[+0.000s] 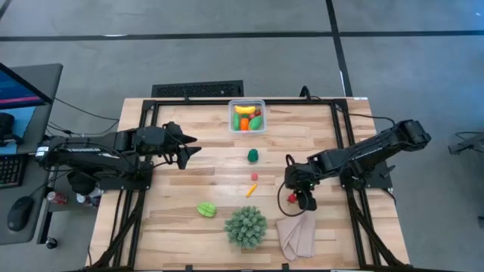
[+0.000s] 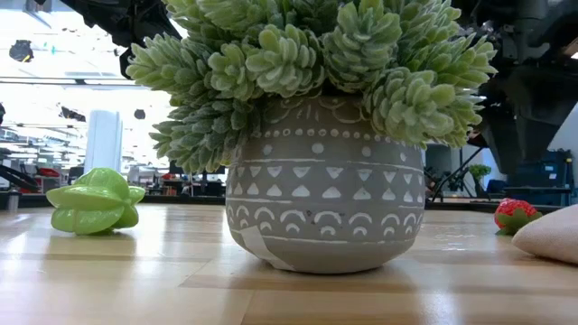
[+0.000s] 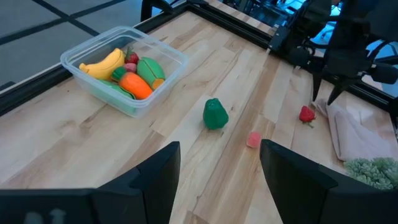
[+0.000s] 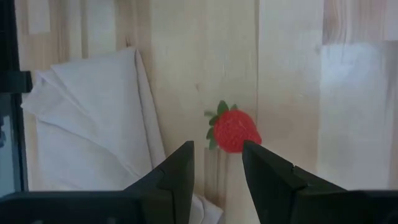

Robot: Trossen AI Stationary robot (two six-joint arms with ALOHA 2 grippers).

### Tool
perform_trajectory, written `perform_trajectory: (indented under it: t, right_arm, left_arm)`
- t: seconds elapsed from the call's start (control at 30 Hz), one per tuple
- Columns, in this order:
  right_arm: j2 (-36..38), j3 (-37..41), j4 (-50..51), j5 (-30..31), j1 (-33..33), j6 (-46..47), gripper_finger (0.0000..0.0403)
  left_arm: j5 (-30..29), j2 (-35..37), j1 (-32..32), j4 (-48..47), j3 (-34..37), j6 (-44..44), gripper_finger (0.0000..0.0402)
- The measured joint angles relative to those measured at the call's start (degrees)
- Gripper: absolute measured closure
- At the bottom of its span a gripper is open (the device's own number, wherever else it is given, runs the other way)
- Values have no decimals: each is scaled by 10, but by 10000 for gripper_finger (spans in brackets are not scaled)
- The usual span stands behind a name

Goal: Pick and placing Produce into tupperware
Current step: Put the strawberry into the transparent bin

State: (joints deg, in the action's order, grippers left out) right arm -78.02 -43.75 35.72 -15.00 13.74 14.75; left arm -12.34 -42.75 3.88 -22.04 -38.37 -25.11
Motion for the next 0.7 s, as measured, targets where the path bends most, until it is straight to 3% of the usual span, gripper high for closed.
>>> perform_trajectory:
  t: [0.2, 0.53, 0.7]
  right_arm:
    - [0, 0, -13, 0, 0, -36, 256]
    - [0, 0, -15, 17, 0, -43, 158]
    - [-9, 0, -18, 24, 0, -43, 143]
  left_arm:
    - [0, 0, 0, -6, 0, 0, 189]
    - [-3, 0, 0, -15, 0, 0, 189]
    - [-7, 0, 0, -15, 0, 1, 189]
